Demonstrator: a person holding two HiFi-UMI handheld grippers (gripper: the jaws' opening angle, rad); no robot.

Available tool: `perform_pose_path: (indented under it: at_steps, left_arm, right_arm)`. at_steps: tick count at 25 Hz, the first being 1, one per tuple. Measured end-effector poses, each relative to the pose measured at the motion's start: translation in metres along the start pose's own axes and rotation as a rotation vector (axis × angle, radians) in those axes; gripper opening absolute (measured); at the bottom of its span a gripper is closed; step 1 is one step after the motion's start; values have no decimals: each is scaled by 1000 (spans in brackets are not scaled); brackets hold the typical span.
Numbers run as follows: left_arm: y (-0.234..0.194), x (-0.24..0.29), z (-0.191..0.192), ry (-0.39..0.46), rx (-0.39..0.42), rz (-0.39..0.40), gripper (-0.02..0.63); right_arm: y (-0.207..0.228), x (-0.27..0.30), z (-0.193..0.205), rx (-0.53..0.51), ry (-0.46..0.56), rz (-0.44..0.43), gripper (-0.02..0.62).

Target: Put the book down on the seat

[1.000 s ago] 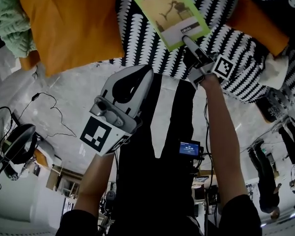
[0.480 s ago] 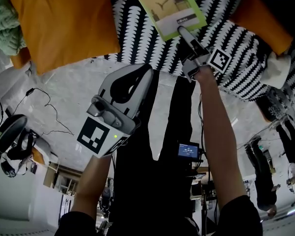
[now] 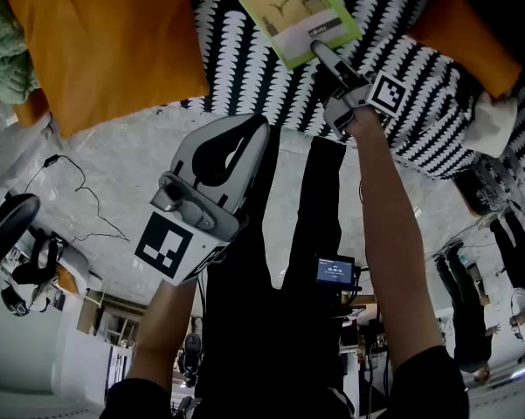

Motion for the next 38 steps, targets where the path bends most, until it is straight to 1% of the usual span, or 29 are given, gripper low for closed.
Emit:
perform_pose_path:
  at_steps: [1,3,5,8,11,13,15,18,22,27,33,38]
  left_arm:
    - [2,-2,-2,8,-1,2,14]
    - [3,-3,-3,19,-34,2,13]
    - [0,-1,0,19,-63,-11,14]
    - [-3,3,9,9,-73,-37,14]
    - [-4,1,15,20,-80,-26,14]
    - [-3,-4,14,21,-81,-19,14]
    - [-2,-9,14,18,-87,-18,14]
    - [1,-12,19,23,-87,-21,14]
    - [2,-10,21,43,-73,-29,14]
    - [0,-7,17,16,-92,-33,14]
    - [9,-7,11,21,-74,-30,14]
    - [27,-4,6,37,-51,-32,14]
  right_arm:
    - [-4,-1,0,-6,-2,7,158]
    - [-7,-3,-1,-22,-17,34,158]
    - [-1,-1,0,-35,-39,65,159]
    - [9,4,3,-55,-74,103,167]
    - [8,3,1,-114,-86,149,201]
    - [4,2,4,-144,-96,180,237]
    - [0,3,10,-180,-130,196,276]
    - [1,0,17,-227,-189,248,302]
    - [6,1,17,-246,-236,270,311]
    - [11,-7,22,-236,-286,338,313]
    - [-1,-18,15,-242,-273,331,313]
    - [-24,-30,13,-254,-271,260,311]
Point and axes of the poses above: the fingertips, and each gripper's own axes: x forward along the fingers, y to its right, z out of its underside, the point moved 9 cm from there along -x, backward along the fingers, and after that the axes turned 8 degrees about -x, right-handed, at the moved point
